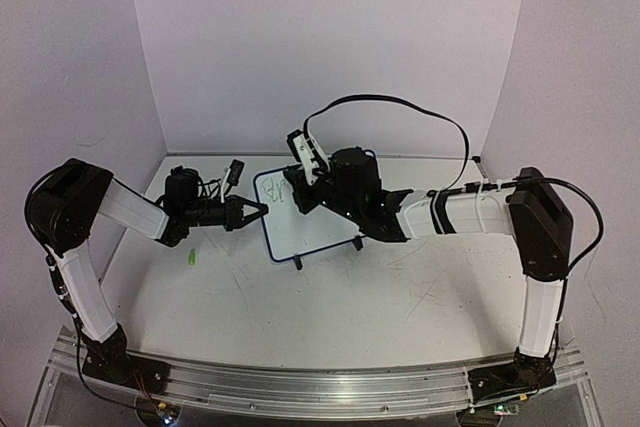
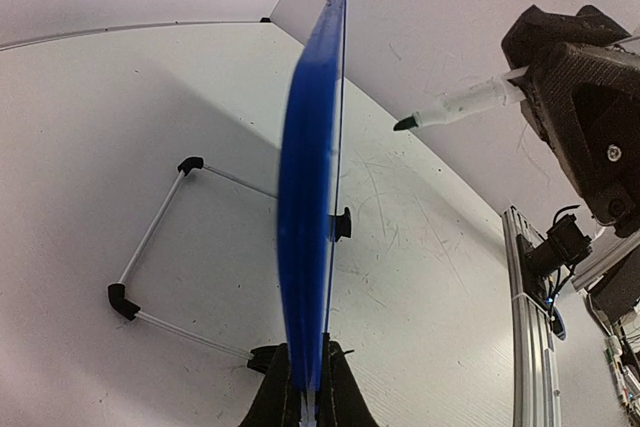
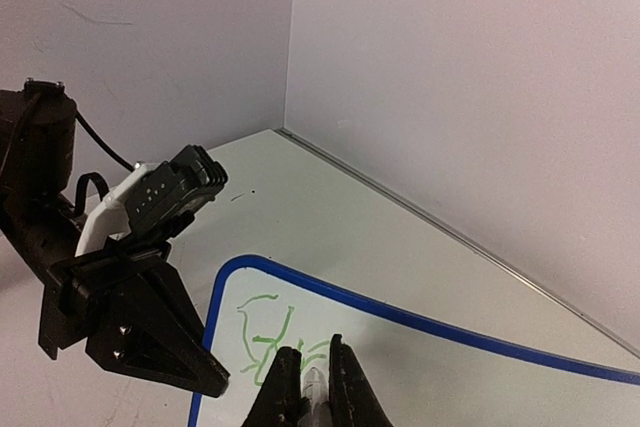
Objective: Write a sentence on the whiteboard
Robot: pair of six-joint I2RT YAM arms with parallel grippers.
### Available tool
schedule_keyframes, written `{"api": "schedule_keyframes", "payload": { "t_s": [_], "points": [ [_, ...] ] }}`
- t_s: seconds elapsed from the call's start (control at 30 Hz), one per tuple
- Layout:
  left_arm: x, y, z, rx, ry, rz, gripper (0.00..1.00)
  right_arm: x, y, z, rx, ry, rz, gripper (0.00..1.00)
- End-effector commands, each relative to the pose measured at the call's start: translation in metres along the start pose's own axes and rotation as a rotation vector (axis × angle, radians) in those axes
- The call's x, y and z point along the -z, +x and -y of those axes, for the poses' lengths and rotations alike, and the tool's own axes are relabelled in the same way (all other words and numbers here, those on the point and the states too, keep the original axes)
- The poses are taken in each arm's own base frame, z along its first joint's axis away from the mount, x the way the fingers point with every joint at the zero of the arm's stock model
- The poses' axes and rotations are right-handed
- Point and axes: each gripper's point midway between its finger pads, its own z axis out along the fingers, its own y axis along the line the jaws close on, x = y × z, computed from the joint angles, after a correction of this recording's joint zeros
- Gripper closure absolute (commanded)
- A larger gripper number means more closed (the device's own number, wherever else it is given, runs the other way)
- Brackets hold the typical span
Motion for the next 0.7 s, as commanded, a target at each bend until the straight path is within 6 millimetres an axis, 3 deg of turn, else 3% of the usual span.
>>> {"api": "schedule_keyframes", "payload": {
  "t_s": [0.0,0.67],
  "points": [
    [-0.001,-0.007,-0.006,-0.058,-0.044,0.004,1.00,-0.007,-0.012,0.007,0.015,0.030,0.022,1.00],
    [-0.001,-0.008,-0.006,-0.059,-0.043,0.005,1.00,-0.012,0.009,0.007,0.005,0.043,-0.035,1.00]
  ]
}}
